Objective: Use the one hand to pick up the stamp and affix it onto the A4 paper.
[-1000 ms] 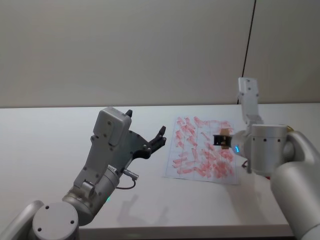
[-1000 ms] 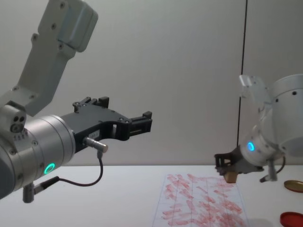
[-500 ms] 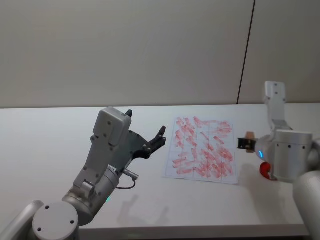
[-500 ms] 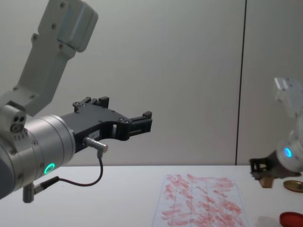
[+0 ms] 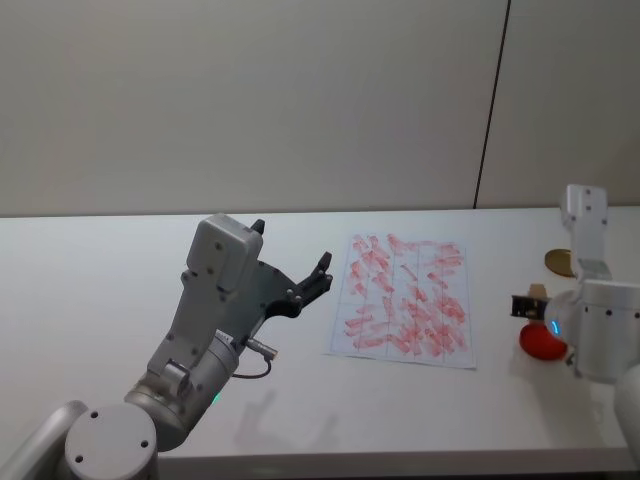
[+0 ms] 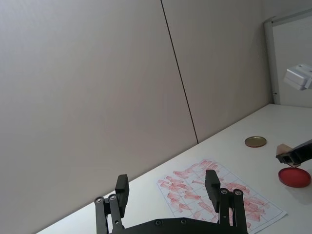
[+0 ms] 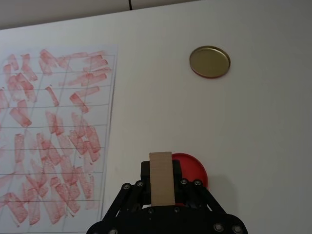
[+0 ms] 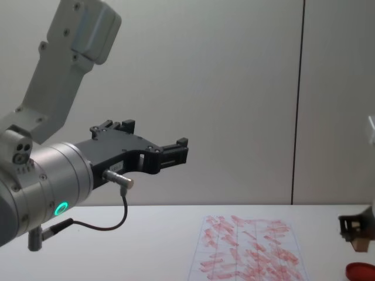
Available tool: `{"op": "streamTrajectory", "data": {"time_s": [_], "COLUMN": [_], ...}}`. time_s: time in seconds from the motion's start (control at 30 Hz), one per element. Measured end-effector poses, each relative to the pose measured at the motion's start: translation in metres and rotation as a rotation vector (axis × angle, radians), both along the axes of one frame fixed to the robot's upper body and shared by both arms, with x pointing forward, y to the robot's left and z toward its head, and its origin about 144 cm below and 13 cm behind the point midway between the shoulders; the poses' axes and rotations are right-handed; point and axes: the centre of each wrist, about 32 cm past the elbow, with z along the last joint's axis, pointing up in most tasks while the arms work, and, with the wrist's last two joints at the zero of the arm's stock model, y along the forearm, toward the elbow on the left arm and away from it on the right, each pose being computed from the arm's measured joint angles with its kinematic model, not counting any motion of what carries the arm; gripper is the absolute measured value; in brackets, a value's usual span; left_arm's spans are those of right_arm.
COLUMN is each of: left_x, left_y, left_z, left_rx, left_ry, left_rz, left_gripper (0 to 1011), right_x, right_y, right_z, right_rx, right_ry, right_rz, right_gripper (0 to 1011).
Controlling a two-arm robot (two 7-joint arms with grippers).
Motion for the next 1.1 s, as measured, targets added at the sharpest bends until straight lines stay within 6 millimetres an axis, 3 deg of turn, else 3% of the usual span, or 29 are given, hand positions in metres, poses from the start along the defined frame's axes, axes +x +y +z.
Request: {"op": "streamTrajectory", "data": {"time_s": [0.77, 0.83, 1.1], "left_x": [0.0, 0.0, 0.0], "left_y": [0.0, 0.0, 0.0], "left_z": [0.0, 0.0, 0.0], "left_rx": [0.0, 0.0, 0.0], "left_ry": [0.0, 0.0, 0.0], "left_rz": [0.0, 0.0, 0.0], "left_gripper": [993, 993, 993], "right_x": [0.014, 0.014, 0.014], "right_y": [-0.008, -0.008, -0.009], "right_z": [-0.032, -0.033, -0.033], "right_rx": [-0.024, -0.024, -0.023], "right_ry": [0.059, 0.057, 0.044], "right_rz": [-0.025, -0.026, -0.029], "right_gripper": [238, 335, 559]}}
